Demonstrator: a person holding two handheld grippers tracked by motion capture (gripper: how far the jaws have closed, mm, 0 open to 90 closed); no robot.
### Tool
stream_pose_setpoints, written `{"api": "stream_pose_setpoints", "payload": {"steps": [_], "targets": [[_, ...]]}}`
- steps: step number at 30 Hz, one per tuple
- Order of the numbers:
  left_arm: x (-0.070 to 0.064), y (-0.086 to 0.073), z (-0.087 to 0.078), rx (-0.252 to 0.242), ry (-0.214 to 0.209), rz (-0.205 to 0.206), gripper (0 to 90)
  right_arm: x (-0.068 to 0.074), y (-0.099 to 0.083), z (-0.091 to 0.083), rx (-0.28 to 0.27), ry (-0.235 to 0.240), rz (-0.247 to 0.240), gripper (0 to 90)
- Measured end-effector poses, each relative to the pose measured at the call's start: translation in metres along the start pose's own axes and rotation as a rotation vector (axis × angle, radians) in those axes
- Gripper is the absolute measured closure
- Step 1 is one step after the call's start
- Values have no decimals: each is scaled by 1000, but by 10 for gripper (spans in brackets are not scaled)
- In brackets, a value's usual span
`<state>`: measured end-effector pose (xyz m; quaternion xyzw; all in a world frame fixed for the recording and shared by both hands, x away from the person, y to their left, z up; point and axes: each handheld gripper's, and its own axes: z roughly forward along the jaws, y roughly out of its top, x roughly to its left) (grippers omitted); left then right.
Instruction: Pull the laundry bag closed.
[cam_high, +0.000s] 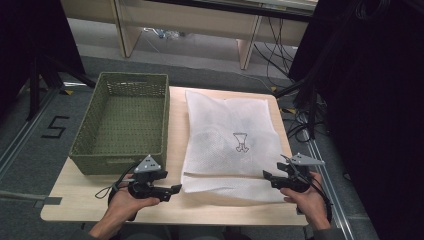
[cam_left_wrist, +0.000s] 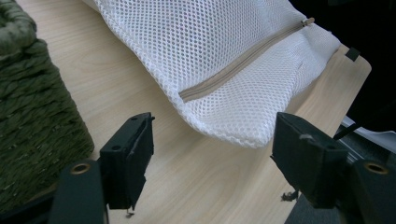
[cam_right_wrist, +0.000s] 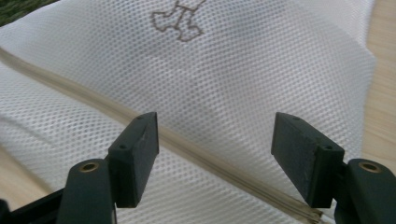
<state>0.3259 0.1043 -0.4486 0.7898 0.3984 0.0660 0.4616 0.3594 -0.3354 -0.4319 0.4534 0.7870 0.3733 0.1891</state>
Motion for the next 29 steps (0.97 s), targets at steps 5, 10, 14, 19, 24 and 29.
{"api": "stream_pose_setpoints", "payload": {"steps": [5,10,14,19,24,29], "targets": [[1,-9,-6,-3,3,19,257,17,-6,-4,-1,28,-19,332],[-1,-22,-11,23,12,28,243,29,-15,-6,8,56,-33,331],[-5,-28,-12,33,25,40,228,33,-24,-4,46,71,-46,331],[-11,-31,-9,43,34,62,217,37,-28,-8,40,65,-57,324],[-9,-31,-8,49,47,67,212,35,-30,-9,45,67,-60,321],[-5,-29,-10,36,61,60,211,34,-30,-8,53,49,-81,320]]}}
